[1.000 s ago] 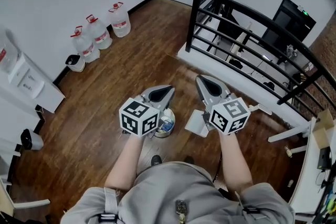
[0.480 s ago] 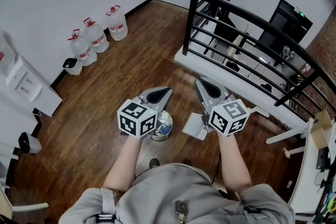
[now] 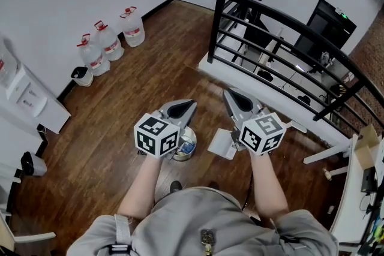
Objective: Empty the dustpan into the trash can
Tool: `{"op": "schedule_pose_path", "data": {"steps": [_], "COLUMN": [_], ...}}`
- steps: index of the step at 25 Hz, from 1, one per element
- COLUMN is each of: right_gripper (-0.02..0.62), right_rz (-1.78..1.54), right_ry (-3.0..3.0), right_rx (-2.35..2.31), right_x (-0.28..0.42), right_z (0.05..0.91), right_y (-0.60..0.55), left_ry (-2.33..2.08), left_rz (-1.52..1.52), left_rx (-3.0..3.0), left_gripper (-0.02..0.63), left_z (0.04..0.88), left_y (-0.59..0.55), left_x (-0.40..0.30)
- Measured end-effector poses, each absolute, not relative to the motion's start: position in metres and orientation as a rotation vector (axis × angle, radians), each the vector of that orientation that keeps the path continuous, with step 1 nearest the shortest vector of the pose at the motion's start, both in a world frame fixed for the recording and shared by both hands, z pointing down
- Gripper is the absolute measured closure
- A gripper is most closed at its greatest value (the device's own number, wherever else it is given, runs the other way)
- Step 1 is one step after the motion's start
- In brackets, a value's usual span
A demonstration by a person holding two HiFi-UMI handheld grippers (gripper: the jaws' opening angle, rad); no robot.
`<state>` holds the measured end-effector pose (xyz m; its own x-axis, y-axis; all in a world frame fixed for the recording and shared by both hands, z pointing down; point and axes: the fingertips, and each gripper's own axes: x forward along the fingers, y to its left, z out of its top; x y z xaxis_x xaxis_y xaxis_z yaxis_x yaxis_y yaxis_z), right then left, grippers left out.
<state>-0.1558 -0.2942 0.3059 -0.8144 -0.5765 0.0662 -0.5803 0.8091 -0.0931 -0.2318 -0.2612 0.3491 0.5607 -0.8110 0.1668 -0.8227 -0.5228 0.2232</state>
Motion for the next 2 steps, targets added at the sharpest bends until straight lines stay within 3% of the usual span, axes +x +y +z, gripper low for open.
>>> {"op": "schedule_pose_path", "data": {"steps": [2], "right_gripper": [0.595], "right_rz": [0.169], "right_ry": [-2.954], "right_rx": [0.942], "right_x": [-0.1558], "right_z": [0.307], "right_y": [-0.2929], "left_ry": [-1.354], "left_rz": [0.058], "left_rx": [2.522], "left_gripper": [0.601], "left_z": [0.3494], "left_y": [-0.26], "left_x": [-0.2316]}}
